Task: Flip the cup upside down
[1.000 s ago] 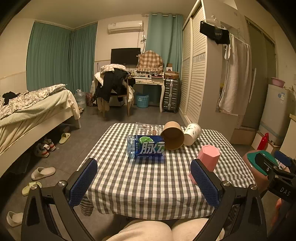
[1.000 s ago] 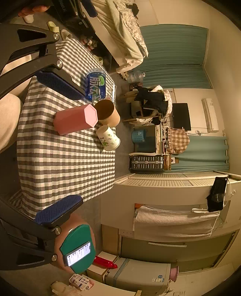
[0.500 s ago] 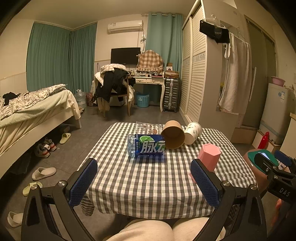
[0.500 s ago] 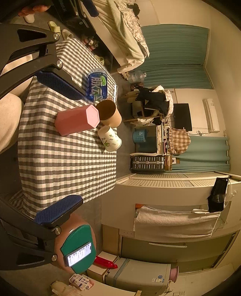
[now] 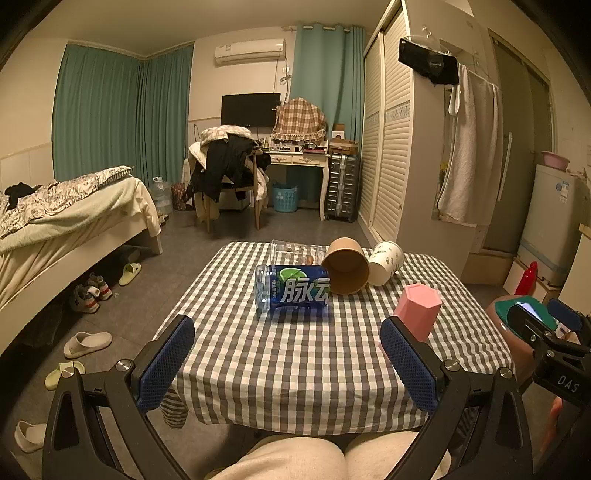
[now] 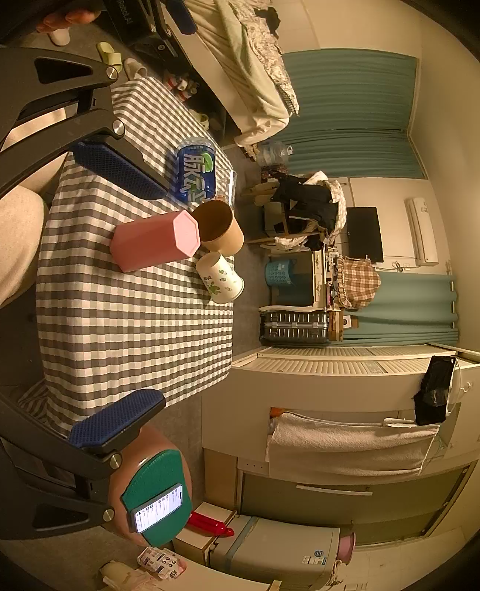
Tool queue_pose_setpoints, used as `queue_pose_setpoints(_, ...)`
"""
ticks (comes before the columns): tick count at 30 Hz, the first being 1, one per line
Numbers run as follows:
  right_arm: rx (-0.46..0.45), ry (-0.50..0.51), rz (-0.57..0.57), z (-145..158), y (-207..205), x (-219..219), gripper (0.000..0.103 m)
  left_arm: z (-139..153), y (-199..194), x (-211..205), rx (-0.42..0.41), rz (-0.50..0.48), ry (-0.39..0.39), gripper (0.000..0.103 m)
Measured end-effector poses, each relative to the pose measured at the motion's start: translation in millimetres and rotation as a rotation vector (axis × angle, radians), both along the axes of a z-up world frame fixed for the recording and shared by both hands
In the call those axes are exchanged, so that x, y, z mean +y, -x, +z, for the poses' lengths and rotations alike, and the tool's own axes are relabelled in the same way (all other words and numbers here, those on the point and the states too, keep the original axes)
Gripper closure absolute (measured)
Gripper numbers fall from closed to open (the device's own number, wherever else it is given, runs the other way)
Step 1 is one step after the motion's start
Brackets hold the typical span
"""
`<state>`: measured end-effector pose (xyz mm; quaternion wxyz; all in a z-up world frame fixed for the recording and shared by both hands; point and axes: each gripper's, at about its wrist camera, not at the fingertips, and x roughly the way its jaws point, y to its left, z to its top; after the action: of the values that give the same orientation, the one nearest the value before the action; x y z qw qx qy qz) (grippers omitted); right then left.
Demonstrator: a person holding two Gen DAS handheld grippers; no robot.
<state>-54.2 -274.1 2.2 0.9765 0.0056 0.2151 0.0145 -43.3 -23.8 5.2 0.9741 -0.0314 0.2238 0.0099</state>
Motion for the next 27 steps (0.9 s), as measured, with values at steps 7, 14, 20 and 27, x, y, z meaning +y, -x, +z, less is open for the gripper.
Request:
queue_pose_setpoints(7,0.007,0.005,0.003,-4.4,0.3,3.6,0.0,0.9,-0.5,-0.5,-0.001,0.001,0.0,0.0)
queue_pose_setpoints(14,0.011,0.006,0.008,-4.2,-0.8,5.8,0.0,1.3,-0.6,-0.4,0.001,0.001,0.0,0.0)
queue_pose_setpoints(20,0.012,0.008,0.01,-3.9,-1.1,6.5,0.0,0.9,-0.3,-0.2,0.003,0.002,0.001,0.0)
queue_pose_setpoints(27,0.018,0.01,0.011,-4.0,-2.0,7.2,0.0,-2.6,5.9,2.4,0.003,0.006,-0.003,0.0)
